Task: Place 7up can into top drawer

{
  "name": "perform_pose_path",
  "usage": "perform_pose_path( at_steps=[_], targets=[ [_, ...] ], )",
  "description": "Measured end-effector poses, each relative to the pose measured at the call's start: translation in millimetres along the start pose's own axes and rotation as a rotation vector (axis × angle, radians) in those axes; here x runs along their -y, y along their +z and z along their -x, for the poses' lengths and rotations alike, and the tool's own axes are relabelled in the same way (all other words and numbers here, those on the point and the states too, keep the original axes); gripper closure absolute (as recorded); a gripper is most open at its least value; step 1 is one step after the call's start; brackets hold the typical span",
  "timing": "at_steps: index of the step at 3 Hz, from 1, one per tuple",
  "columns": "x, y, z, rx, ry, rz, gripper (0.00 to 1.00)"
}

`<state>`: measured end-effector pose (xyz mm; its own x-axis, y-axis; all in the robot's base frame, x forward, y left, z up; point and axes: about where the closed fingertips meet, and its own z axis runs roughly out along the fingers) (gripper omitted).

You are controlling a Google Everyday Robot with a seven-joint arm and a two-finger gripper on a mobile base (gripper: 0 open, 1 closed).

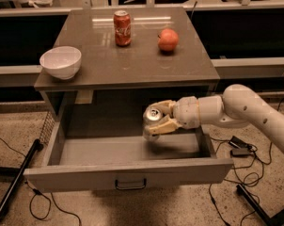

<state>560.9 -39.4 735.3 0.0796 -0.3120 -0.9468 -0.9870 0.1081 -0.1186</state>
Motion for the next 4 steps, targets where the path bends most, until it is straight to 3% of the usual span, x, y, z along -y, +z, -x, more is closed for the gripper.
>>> perform_pose_path(
  at_steps=[1,2,3,4],
  targets=[
    [-1,5,-20,0.023,0.053,0.005,1.00],
    [-1,11,-36,0.045,0.101,0.017,0.82],
    [-3,23,-49,0.084,0.108,0.028,0.51],
    [-3,24,-47,0.083,0.107,0.031,0.27]
  ],
)
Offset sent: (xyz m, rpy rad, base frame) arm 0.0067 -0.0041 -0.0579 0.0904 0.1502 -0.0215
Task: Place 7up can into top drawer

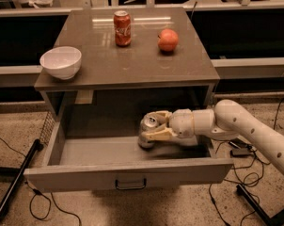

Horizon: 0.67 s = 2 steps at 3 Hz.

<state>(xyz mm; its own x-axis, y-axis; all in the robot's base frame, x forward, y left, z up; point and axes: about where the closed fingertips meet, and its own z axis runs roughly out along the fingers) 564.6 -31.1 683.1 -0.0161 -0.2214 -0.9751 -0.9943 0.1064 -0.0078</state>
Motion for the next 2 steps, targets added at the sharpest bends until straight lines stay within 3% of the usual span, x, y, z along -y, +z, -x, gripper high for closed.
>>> perform_pose_path(
  at_steps=[1,2],
  targets=[
    [-1,2,0,0.001,0.000,0.004,0.04],
    [-3,3,12,0.001,-0.029,0.034,0.00]
  ],
)
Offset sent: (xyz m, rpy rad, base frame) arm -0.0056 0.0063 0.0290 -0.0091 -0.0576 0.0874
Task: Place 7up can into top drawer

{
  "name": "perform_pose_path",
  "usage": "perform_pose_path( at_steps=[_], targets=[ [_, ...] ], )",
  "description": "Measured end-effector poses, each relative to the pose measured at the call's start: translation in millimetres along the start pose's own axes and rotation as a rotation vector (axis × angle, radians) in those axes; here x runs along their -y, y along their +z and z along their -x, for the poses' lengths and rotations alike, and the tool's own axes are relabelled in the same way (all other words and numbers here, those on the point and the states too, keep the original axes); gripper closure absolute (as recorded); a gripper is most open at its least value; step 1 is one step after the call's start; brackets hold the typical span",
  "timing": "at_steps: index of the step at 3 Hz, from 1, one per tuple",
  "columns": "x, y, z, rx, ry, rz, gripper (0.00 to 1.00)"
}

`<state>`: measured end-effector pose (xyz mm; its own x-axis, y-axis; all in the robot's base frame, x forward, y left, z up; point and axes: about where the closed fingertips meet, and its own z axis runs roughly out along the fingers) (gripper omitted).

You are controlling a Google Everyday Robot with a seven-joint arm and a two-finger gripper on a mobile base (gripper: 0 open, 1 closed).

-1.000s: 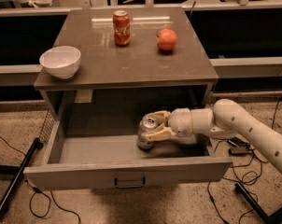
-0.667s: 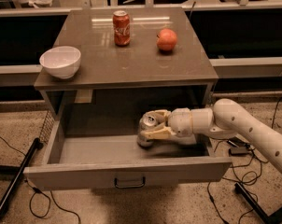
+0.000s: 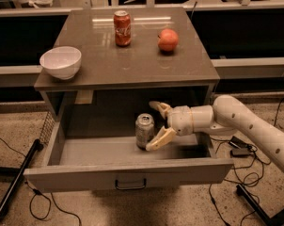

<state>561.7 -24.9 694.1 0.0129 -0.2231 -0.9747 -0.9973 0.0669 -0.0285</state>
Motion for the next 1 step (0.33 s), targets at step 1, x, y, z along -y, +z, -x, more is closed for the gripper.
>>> perform_pose_path(
  at_steps=[1],
  targets=[
    [-4.7,-9.5,31.5,0.004,-0.039,0.004,0.00]
  ],
)
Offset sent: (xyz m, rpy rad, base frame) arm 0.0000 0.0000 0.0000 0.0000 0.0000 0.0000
